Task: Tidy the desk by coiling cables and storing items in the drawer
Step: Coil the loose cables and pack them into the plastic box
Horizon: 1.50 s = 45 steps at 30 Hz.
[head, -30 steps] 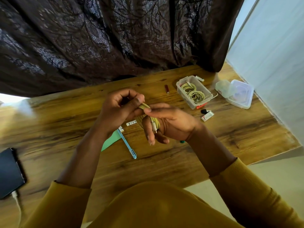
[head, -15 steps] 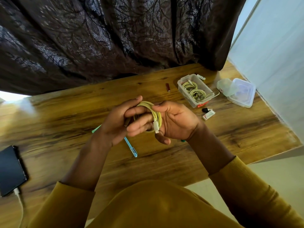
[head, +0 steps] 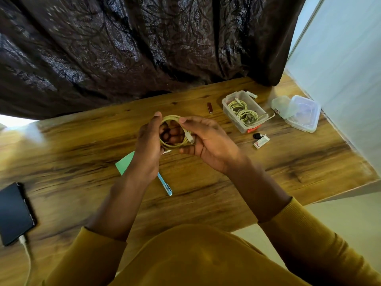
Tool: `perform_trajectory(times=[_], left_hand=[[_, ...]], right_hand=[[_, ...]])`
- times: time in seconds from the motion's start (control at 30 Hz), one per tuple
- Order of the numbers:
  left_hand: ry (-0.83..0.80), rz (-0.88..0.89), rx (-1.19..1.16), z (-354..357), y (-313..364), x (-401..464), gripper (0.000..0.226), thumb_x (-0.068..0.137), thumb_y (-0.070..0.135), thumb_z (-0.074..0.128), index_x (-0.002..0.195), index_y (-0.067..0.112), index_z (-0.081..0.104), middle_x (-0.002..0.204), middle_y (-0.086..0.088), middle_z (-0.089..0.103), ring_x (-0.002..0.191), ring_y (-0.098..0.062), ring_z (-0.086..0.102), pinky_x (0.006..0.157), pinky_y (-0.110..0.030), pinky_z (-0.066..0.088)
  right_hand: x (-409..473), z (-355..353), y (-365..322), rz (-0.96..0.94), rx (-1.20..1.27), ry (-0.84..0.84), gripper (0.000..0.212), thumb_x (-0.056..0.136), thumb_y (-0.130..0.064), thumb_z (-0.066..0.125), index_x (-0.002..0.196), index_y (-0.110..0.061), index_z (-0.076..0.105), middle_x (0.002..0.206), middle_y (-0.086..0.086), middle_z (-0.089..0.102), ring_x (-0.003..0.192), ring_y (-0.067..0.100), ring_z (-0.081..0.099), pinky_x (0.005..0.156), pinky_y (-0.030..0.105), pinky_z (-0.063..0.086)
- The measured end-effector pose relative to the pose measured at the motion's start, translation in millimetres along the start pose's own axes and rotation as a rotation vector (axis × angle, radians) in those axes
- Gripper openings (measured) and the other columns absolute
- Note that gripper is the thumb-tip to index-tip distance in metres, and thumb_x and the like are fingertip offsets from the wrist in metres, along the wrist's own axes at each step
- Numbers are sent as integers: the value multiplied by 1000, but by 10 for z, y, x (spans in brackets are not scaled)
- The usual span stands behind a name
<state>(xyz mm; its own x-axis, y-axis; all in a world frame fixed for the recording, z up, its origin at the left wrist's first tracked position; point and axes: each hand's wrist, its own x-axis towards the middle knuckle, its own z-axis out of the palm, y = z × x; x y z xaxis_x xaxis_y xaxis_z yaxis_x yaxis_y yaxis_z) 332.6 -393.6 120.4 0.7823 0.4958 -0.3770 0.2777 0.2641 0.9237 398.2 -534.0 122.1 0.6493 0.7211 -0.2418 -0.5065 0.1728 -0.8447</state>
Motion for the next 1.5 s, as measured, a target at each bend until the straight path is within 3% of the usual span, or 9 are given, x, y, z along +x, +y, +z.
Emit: perform_trajectory(times=[0.07, 0.17, 0.23, 0.5, 0.73, 0.9, 1.23, 1.37, 1.5], left_hand=[[90, 6, -40, -4, 23, 1, 46, 105, 51, 52, 121, 10, 67, 109, -5, 75, 98, -19, 73, 82, -34, 53], [111, 62, -61, -2, 57, -12, 43, 107, 45, 50, 74, 19, 58, 69, -2, 55, 69, -17, 55, 77, -38, 44], [110, 85, -49, -15, 53, 7, 47, 107, 46, 50, 65, 24, 47, 58, 3, 44, 67, -23, 48, 78, -41, 40], [214, 278, 57, -11, -34, 69, 49, 111, 31, 47, 64, 16, 44, 52, 9, 39, 51, -9, 39, 51, -24, 37], [354, 414, 204, -84, -193, 178, 56, 108, 41, 45, 65, 6, 39, 58, -8, 41, 57, -24, 38, 53, -43, 31], [415, 399, 280, -101, -251, 207, 53, 108, 41, 44, 60, 21, 38, 54, 6, 40, 54, -14, 37, 56, -37, 30], [249, 121, 2, -130, -144, 180, 55, 104, 40, 59, 53, 19, 54, 49, 3, 49, 44, -10, 45, 48, -24, 38], [59, 204, 32, -189, -180, 152, 69, 91, 61, 70, 80, -6, 58, 73, -20, 54, 63, -27, 52, 57, -32, 42], [143, 208, 77, -153, -181, 205, 49, 99, 38, 70, 59, 14, 56, 58, -4, 54, 50, -12, 53, 50, -22, 42]], right_hand=[[15, 23, 34, -80, -211, 160, 35, 97, -23, 72, 127, -8, 64, 114, 9, 71, 101, 21, 72, 69, 34, 63], [25, 34, 70, -168, -622, 368, 35, 86, -34, 84, 111, -19, 65, 101, 3, 69, 92, 20, 73, 66, 44, 66], [14, 44, 80, -220, -771, 386, 30, 84, -33, 86, 98, -19, 64, 86, 1, 69, 79, 21, 73, 59, 48, 64], [22, 97, 94, -266, -909, 385, 19, 85, -20, 85, 84, -19, 66, 69, -4, 71, 60, 12, 69, 59, 43, 63], [-98, 293, 105, -399, -947, 289, 13, 86, -18, 81, 83, -14, 70, 65, -6, 68, 56, 9, 65, 50, 25, 53], [-107, 343, 31, -627, -1065, 222, 13, 86, -12, 78, 79, -10, 67, 62, -8, 63, 52, 11, 60, 47, 23, 48], [-81, 224, 55, -640, -1031, -7, 7, 97, -10, 68, 97, -4, 64, 98, 7, 74, 90, 14, 72, 74, 32, 61], [-106, 150, 65, -490, -860, -23, 7, 94, -7, 73, 94, -2, 68, 112, 6, 74, 108, 11, 72, 86, 35, 63], [-87, 54, 78, -412, -767, -79, 6, 91, -4, 75, 92, -3, 69, 122, 7, 72, 119, 13, 68, 92, 45, 62]])
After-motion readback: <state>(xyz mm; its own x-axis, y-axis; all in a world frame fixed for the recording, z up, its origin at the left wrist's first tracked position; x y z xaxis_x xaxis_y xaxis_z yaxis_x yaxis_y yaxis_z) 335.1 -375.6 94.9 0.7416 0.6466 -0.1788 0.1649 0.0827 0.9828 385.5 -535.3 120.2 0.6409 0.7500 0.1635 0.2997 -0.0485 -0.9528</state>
